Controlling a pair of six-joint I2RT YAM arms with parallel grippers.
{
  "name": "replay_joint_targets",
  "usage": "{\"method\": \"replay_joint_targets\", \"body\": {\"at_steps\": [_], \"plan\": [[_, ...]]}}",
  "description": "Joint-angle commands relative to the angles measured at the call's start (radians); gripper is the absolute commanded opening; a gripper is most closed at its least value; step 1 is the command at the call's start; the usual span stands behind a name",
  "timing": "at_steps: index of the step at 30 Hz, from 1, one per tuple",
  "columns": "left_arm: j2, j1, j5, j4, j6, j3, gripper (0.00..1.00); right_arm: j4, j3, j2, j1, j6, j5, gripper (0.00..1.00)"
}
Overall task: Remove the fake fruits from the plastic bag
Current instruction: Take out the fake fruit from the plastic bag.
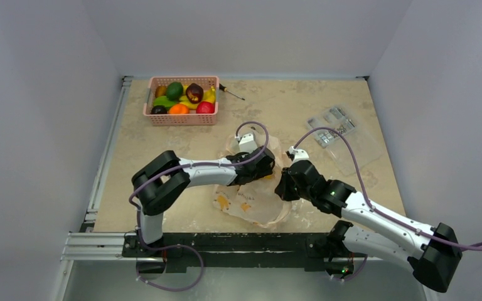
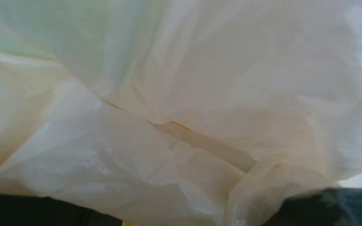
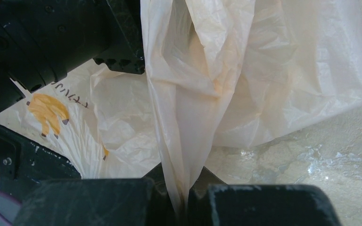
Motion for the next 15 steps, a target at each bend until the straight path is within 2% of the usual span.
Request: {"method": "replay_joint_targets", "body": {"at_steps": [1,4,8,15], "plan": [[-0.042,0.017,0.009,0.054,0.089,-0.025,0.46,0.027,0.006,-0.009,0.002,-0.011,0.004,0.0],[-0.113,0.017,0.027,0.058,0.139,-0.065,0.4,0.039,0.001,0.0,0.002,-0.007,0.007,0.0],[-0.236,0.017,0.091,0.105,0.206,-0.14,0.37,0.056,-0.003,0.009,0.002,-0.006,0.026,0.0],[-0.407,0.017,0.316,0.055,0.317,-0.166,0.32,0.091,-0.004,0.02,0.002,-0.007,0.05,0.0]]}}
